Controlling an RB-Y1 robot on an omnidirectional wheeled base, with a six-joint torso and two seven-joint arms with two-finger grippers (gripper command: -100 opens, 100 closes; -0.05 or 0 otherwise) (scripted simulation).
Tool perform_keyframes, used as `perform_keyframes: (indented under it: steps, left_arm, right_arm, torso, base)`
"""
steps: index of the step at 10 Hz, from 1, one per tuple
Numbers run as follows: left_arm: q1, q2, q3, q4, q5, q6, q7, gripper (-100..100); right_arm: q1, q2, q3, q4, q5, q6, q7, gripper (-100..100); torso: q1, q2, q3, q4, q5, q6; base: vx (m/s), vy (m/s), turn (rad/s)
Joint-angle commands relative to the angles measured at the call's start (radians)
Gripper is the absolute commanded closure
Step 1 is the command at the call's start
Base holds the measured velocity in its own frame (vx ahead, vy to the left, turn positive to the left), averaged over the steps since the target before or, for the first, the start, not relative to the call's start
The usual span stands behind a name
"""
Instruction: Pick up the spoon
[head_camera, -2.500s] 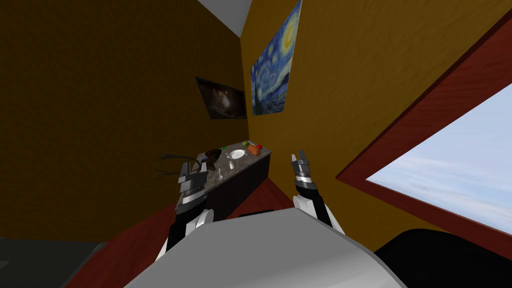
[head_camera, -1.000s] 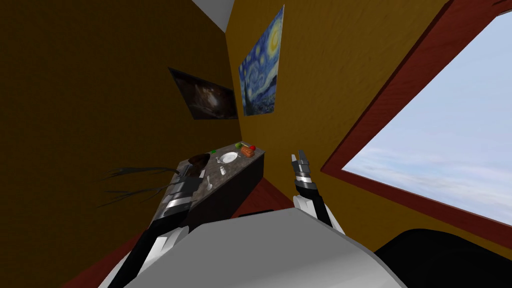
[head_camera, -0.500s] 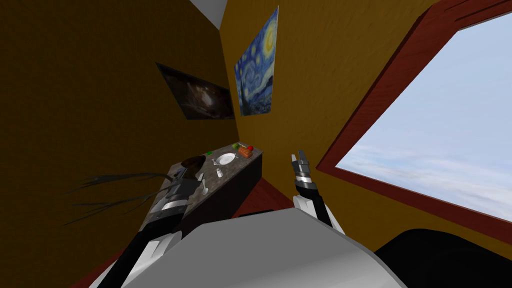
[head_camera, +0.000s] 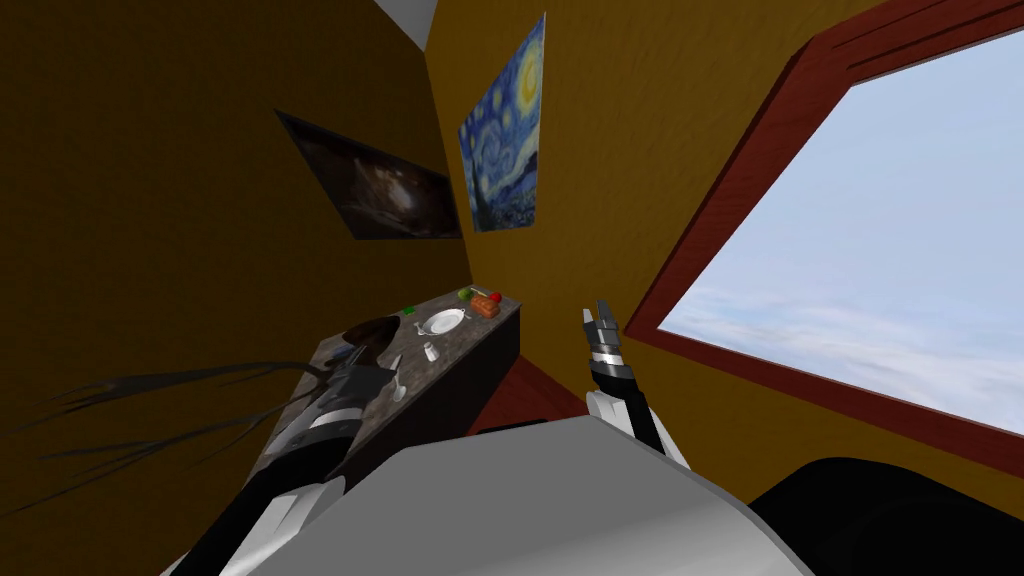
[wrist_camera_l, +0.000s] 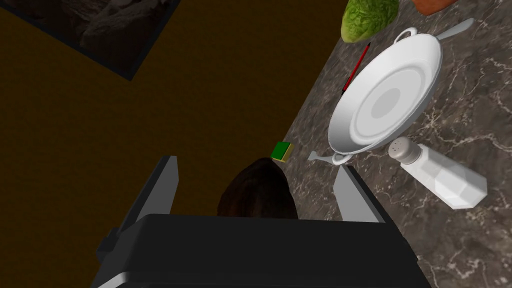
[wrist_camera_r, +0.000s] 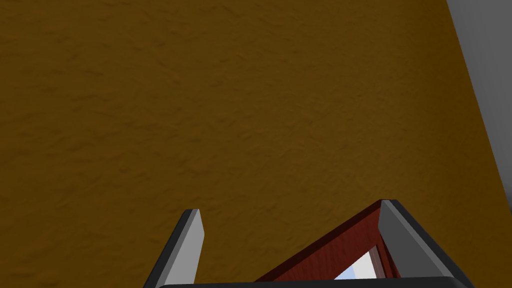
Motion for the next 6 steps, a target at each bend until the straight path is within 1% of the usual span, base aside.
perform_keyframes:
  steps: [1,2,3,4,5,6]
  left_arm:
    - [0.009,0.001,0.011,-0.006,0.009,0.048,0.039,-100]
    - [0.027,0.002,0.032,-0.015,0.025,0.080,0.073,-100]
    - [0.027,0.002,0.032,-0.015,0.025,0.105,0.092,-100]
    - [0.044,0.003,0.052,-0.024,0.042,0.137,0.123,-100]
    - [0.044,0.003,0.052,-0.024,0.042,0.161,0.146,-100]
    - [0.044,0.003,0.052,-0.024,0.042,0.164,0.146,-100]
  right_arm:
    - [0.000,0.000,0.000,0.000,0.000,0.000,0.000,0]
    - [0.000,0.000,0.000,0.000,0.000,0.000,0.000,0]
    - [0.000,0.000,0.000,0.000,0.000,0.000,0.000,0]
    - [0.000,0.000,0.000,0.000,0.000,0.000,0.000,0]
    - [0.000,0.000,0.000,0.000,0.000,0.000,0.000,0]
    - [0.000,0.000,0.000,0.000,0.000,0.000,0.000,0]
  torso:
    - [0.000,0.000,0.000,0.000,0.000,0.000]
    - [0.000,0.000,0.000,0.000,0.000,0.000]
    - [0.000,0.000,0.000,0.000,0.000,0.000]
    - [0.000,0.000,0.000,0.000,0.000,0.000]
    - [0.000,0.000,0.000,0.000,0.000,0.000]
    - [0.000,0.000,0.000,0.000,0.000,0.000]
  base:
    - [0.019,0.008,-0.067]
    - [0.029,0.005,-0.121]
    - [0.022,0.006,-0.083]
    - [0.023,0.007,-0.152]
    - [0.019,0.012,-0.071]
    - [0.008,0.006,0.016]
